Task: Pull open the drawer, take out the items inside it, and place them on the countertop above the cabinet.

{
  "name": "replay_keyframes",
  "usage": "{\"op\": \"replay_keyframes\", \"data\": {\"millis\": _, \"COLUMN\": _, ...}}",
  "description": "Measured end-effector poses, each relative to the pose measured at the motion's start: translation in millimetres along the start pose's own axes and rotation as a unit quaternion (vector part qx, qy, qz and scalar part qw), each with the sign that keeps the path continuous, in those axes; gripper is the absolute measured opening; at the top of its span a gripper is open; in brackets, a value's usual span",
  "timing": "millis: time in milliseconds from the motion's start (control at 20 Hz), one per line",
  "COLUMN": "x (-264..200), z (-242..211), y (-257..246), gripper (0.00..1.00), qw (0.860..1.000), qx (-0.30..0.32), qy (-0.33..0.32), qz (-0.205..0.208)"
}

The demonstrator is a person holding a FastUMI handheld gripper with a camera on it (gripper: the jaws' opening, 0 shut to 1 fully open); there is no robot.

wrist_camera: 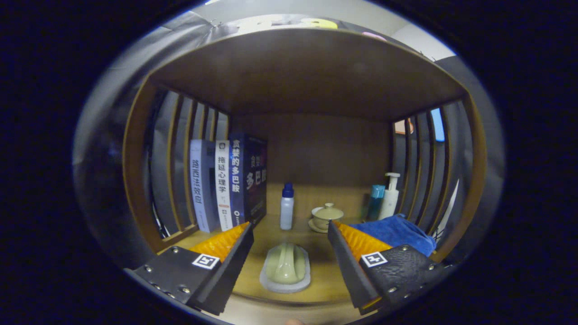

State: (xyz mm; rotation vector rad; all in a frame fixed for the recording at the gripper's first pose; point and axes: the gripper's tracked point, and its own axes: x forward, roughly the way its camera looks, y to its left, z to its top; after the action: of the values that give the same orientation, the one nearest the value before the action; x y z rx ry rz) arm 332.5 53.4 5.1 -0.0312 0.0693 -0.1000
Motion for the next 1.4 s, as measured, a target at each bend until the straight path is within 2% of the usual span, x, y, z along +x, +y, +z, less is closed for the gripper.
{"op": "replay_keyframes", "data": {"millis": 250, "x": -67, "z": 14, "y": 0, "gripper": 0.98, "qw": 0.999, "qx": 0.005, "qy": -0.022, "qz": 0.027}}
{"op": "replay_keyframes", "data": {"millis": 500, "x": -128, "z": 8, "y": -5, "gripper": 0.99, "qw": 0.999, "qx": 0.006, "qy": -0.034, "qz": 0.029}}
{"op": "replay_keyframes", "data": {"millis": 900, "x": -201, "z": -52, "y": -21, "gripper": 0.99, "qw": 1.000, "qx": -0.002, "qy": -0.008, "qz": -0.003}}
{"op": "replay_keyframes", "data": {"millis": 1400, "x": -243, "z": -128, "y": -15, "gripper": 0.99, "qw": 0.999, "qx": -0.012, "qy": 0.051, "qz": -0.014}}
